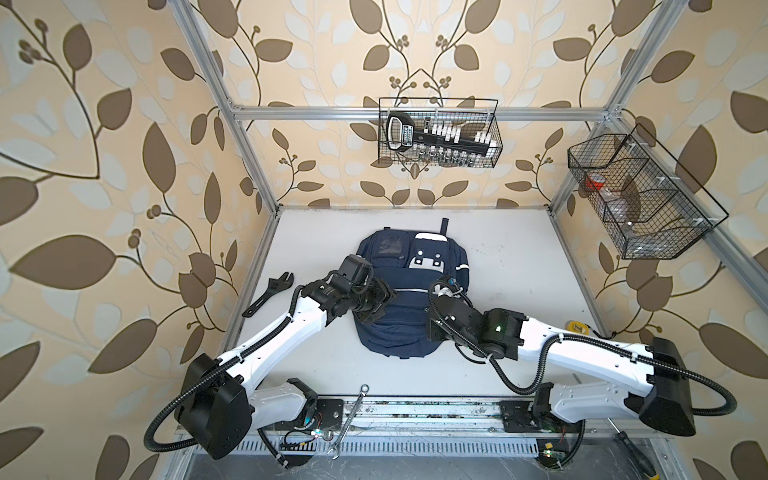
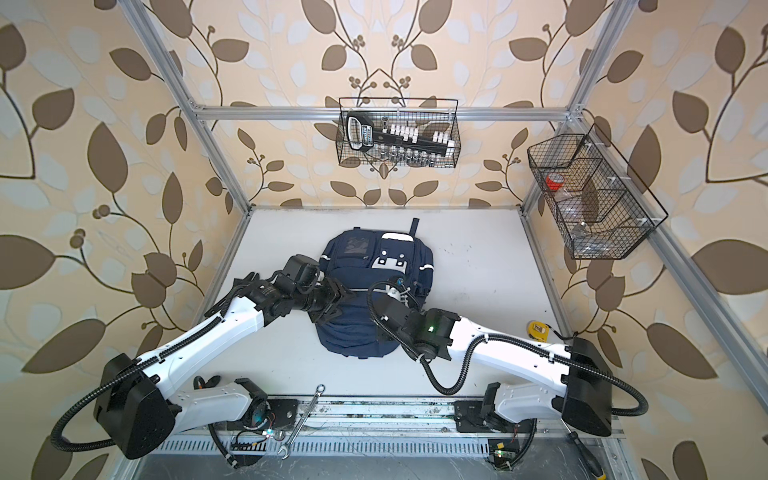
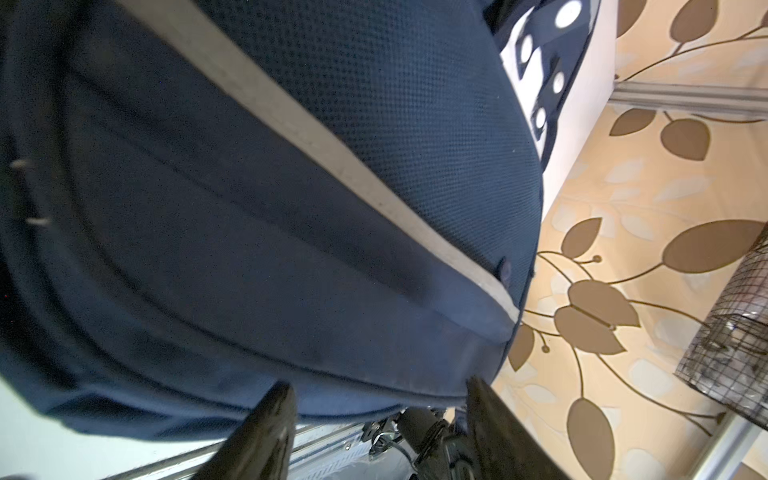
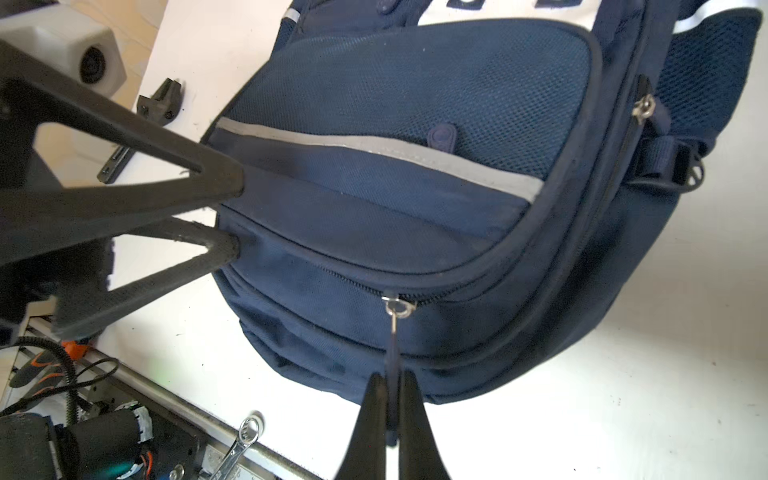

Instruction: Pack the student bag

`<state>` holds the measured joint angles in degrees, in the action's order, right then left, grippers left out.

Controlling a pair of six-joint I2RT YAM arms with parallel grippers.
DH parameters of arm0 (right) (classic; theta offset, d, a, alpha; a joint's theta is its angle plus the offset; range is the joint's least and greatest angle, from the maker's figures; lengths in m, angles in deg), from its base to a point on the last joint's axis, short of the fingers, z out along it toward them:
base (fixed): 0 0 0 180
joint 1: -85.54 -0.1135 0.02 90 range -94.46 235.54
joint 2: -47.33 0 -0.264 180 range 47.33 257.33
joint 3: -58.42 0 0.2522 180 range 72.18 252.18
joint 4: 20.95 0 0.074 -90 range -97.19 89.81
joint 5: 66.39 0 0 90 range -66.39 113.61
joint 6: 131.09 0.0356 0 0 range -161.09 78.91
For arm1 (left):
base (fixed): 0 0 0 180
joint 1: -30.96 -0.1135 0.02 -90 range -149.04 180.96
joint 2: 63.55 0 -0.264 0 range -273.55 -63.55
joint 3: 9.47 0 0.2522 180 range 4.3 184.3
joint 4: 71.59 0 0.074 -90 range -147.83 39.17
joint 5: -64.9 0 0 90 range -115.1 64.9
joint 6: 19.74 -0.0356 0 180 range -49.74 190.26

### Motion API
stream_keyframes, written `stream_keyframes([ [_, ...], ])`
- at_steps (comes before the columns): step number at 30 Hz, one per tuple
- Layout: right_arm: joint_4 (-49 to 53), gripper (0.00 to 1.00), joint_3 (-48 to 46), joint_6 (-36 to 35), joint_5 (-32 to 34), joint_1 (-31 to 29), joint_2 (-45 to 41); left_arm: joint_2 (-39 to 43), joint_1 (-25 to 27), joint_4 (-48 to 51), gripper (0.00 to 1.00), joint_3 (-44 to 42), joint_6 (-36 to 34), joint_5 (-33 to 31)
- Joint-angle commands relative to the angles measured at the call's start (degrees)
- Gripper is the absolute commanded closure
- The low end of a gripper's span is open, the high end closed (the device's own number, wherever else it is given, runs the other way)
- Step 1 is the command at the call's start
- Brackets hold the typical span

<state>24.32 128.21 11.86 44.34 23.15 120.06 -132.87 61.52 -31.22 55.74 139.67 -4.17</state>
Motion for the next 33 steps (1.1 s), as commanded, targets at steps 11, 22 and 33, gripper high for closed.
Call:
stream_keyframes([
  [11, -2.6, 1.00, -2.5, 0.4, -1.3, -0.7, -4.9, -2.6, 6.5, -5.1, 0.34, 1.2, 6.4, -4.2],
  [22, -3.9, 1.00, -2.4, 0.0, -2.9, -0.8, -3.7, -7.4, 7.3, -6.6, 0.55, 4.0, 7.2, -5.1],
  [33, 5.1, 1.00, -3.6, -2.1, 3.1, 1.9, -7.4, -7.5, 6.8, 0.3, 1.00, 7.2, 1.9, -8.9],
])
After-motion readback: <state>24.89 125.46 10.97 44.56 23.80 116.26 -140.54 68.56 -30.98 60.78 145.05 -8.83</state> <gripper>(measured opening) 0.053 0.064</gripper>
